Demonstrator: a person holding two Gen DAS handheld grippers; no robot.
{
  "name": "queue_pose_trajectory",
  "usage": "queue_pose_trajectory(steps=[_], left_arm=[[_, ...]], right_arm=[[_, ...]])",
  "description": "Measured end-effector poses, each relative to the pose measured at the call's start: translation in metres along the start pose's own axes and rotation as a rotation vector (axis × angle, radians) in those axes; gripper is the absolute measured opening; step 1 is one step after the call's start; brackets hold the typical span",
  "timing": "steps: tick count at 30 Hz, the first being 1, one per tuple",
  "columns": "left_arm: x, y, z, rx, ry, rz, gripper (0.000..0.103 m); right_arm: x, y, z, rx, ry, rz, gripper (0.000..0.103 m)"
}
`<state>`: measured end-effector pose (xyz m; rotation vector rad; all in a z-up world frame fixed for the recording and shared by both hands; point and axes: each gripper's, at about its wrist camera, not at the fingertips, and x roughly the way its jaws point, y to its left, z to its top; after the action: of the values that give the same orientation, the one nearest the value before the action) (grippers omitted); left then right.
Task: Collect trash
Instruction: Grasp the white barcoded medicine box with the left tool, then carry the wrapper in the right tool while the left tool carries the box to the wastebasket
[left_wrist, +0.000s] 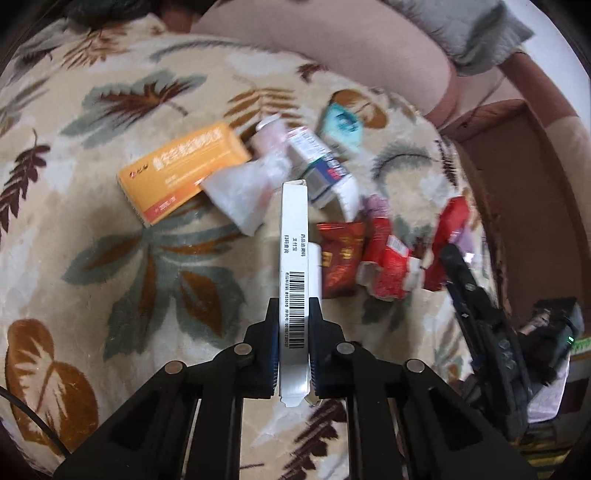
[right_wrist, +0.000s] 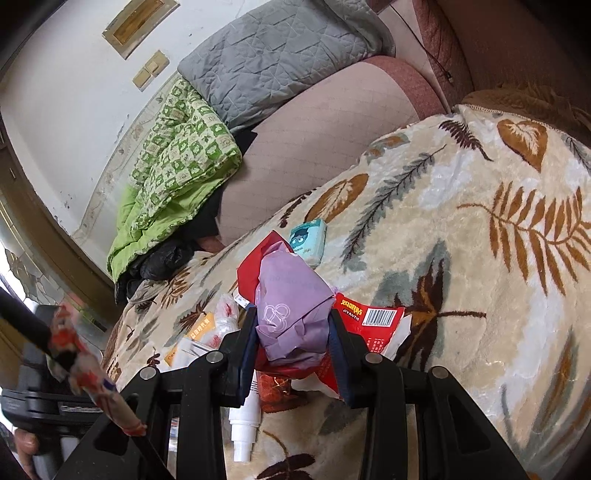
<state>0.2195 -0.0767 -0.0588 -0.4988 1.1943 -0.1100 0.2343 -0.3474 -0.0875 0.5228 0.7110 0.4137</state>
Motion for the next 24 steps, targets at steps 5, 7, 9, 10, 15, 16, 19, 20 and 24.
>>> queue_pose_trajectory(steps=[5, 7, 9, 10, 15, 16, 19, 20, 24], left_arm=[[-0.020, -0.017, -0.004, 0.060, -0.059, -0.075, 0.012], [-0.027, -0.023, -0.005, 0.080, -0.092, -0.076, 0.012], [-0.035, -0.027, -0.006, 0.100, -0.122, -0.064, 0.012], [-0.037, -0.028, -0.006, 0.103, -0.134, -0.065, 0.012], [-0.046, -0.025, -0.003, 0.095, -0.147, -0.098, 0.012], [-0.048, -0.025, -0.003, 0.094, -0.147, -0.108, 0.012], [-0.056, -0.024, -0.006, 0.106, -0.159, -0.127, 0.012], [-0.059, -0.025, -0.007, 0.111, -0.163, -0.134, 0.012], [-0.066, -0.030, -0.011, 0.125, -0.186, -0.144, 0.012]], right_arm=[[-0.008, 0.002, 0.000, 0.003, -0.042, -0.004, 0.038], [-0.012, 0.006, 0.000, 0.003, -0.057, -0.011, 0.037], [-0.017, 0.011, 0.001, -0.008, -0.073, -0.026, 0.037], [-0.021, 0.013, 0.001, -0.011, -0.080, -0.033, 0.037], [-0.039, 0.020, 0.002, 0.016, -0.099, -0.038, 0.037], [-0.045, 0.022, 0.002, 0.020, -0.106, -0.040, 0.037], [-0.063, 0.028, -0.001, 0.017, -0.126, -0.056, 0.037], [-0.068, 0.030, -0.003, 0.017, -0.131, -0.062, 0.037], [-0.097, 0.036, -0.022, 0.035, -0.136, -0.088, 0.037]])
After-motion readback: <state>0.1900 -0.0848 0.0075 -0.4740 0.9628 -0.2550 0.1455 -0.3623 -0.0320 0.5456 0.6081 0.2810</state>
